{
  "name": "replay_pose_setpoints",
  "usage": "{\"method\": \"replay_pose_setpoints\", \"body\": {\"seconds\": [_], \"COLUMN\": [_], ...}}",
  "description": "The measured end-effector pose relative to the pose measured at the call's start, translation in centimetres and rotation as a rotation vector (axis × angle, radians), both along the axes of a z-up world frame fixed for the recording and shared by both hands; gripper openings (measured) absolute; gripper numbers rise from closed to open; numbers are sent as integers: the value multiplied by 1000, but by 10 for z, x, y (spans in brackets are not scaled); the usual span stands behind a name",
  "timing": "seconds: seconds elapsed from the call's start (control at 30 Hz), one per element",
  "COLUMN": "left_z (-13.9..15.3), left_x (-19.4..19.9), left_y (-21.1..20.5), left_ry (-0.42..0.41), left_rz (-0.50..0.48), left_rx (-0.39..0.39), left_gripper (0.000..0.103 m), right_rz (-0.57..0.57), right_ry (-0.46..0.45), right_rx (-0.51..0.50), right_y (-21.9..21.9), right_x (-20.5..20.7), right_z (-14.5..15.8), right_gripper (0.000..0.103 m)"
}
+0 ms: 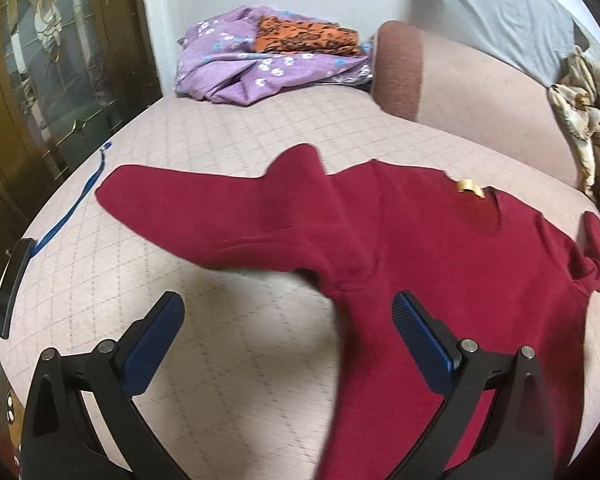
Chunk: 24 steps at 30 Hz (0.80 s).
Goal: Fold small clothes
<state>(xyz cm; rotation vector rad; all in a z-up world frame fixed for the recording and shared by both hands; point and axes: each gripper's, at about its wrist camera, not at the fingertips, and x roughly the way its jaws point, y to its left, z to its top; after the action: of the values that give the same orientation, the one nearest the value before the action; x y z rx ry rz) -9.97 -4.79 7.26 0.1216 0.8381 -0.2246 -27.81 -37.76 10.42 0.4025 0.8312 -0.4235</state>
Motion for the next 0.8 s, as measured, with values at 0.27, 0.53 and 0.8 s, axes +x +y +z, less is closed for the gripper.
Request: {"method": "replay_pose_setpoints", "body": {"seconds": [0.27, 0.53, 0.8], "left_z": [-4, -17, -24], "left_x": [-10, -4, 0], "left_y": [-25, -37, -49], "left_ry": [-7, 10, 12], "left_rz": [-39, -35, -53], "left_rx": [34, 23, 17], "left_gripper": [103, 103, 103], "right_rz": [116, 168, 142], "right_ry": [-39, -27, 0], "right_rx": [-18, -97, -130], "right_y": [61, 98, 103], "right_x": [49, 90, 103], "right_z": [0, -17, -35], "right_gripper": [103, 103, 103]}}
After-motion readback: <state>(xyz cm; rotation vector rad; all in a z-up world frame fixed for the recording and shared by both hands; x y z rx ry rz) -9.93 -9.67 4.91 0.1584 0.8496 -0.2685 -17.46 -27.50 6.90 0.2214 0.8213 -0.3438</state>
